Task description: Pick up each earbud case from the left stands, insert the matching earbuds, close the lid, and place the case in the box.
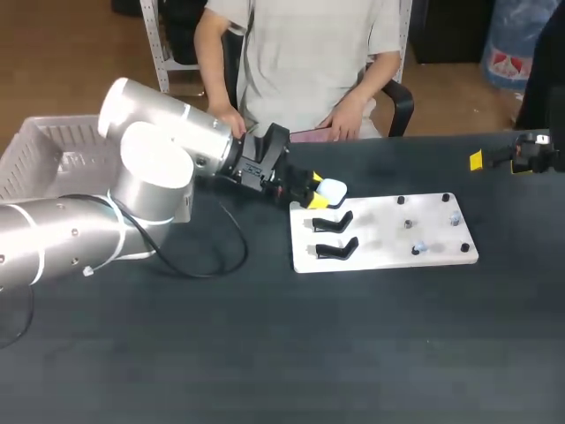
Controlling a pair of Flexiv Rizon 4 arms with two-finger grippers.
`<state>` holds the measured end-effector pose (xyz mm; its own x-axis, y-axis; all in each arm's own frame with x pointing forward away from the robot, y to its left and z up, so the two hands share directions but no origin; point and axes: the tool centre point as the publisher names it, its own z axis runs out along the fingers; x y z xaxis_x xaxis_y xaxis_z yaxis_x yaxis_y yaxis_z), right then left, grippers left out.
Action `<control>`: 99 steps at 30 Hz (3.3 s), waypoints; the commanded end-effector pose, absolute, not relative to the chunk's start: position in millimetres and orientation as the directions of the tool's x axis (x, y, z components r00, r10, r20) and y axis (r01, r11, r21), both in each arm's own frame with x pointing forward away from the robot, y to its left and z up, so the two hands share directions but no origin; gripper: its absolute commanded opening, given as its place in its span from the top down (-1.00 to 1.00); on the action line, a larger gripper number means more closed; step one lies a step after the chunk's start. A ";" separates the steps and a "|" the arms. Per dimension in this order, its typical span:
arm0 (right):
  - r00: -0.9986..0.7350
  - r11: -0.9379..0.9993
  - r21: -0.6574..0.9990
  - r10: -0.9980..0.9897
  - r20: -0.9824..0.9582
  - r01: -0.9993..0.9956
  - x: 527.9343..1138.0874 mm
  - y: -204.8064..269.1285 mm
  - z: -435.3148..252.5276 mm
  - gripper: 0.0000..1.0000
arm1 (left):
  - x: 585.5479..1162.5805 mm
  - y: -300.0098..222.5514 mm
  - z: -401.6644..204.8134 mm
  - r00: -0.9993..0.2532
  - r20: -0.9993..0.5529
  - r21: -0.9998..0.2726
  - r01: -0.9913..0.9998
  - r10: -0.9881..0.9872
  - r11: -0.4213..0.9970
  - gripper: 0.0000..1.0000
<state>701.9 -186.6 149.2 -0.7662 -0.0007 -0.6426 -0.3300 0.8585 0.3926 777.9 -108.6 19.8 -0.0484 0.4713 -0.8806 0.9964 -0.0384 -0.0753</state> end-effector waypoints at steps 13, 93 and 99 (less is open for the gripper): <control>-0.767 0.859 0.391 -0.001 -0.642 -0.329 701.5 -186.7 149.6 -1.00 | 783.0 -115.7 13.0 -0.049 -0.877 -0.073 0.997 0.478 -0.033 -0.11; -0.767 0.859 0.391 -0.001 -0.642 -0.329 701.5 -186.7 149.6 -1.00 | 711.4 -82.6 156.6 0.082 -0.994 0.085 0.996 0.069 0.036 1.00; -0.767 0.859 0.391 -0.001 -0.642 -0.329 701.5 -186.7 149.6 -1.00 | 709.4 -82.9 157.9 0.085 -0.994 0.087 0.995 0.068 0.040 1.00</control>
<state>701.9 -186.6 149.2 -0.7662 -0.0007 -0.6426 -0.3300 0.8585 0.3926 716.4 -84.0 157.3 0.0810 0.0681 -0.9944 0.9939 -0.0810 0.0754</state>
